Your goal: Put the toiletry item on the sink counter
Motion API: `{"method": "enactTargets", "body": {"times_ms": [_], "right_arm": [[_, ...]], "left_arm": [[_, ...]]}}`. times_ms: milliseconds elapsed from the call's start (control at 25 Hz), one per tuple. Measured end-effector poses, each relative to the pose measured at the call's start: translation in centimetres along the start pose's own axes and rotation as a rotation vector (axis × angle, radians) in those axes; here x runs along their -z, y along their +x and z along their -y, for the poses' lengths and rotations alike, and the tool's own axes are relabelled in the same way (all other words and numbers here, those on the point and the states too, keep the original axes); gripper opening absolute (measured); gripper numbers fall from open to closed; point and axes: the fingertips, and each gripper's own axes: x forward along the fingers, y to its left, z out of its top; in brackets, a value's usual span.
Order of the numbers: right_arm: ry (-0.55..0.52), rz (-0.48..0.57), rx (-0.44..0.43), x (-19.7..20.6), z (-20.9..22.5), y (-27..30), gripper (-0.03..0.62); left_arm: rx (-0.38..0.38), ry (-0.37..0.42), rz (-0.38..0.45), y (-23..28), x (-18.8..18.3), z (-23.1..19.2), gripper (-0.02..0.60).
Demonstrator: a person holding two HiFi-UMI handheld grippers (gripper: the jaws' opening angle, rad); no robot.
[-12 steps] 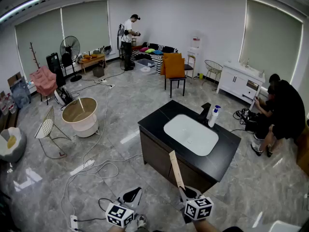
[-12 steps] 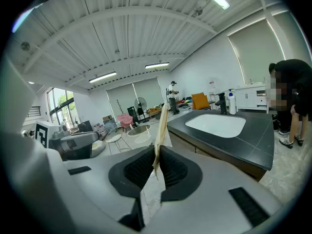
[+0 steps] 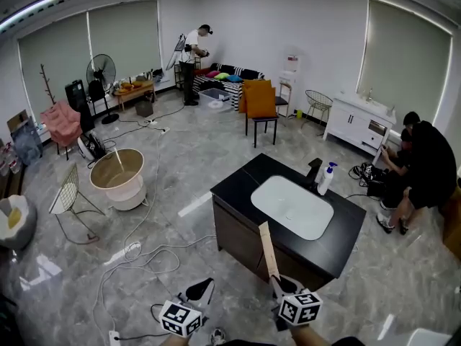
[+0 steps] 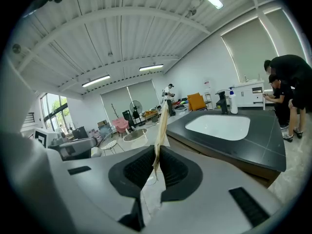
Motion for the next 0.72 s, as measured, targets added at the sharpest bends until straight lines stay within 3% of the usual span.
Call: {"method": "enactTargets", "body": {"times_ms": [440,720], "right_arm": [[0.047,0.037,0.062,-1.1,-1.8,7.2,0.035],[0.051,0.02,0.075,-1.8,-1.8,11.0,0.035]], "left_arm": [[0.042,0.019,-0.011,1.0,-0.6,-8.5,0.0],[0.035,-0.022,-0.029,2.8,0.2,-12.2,0.0]]}}
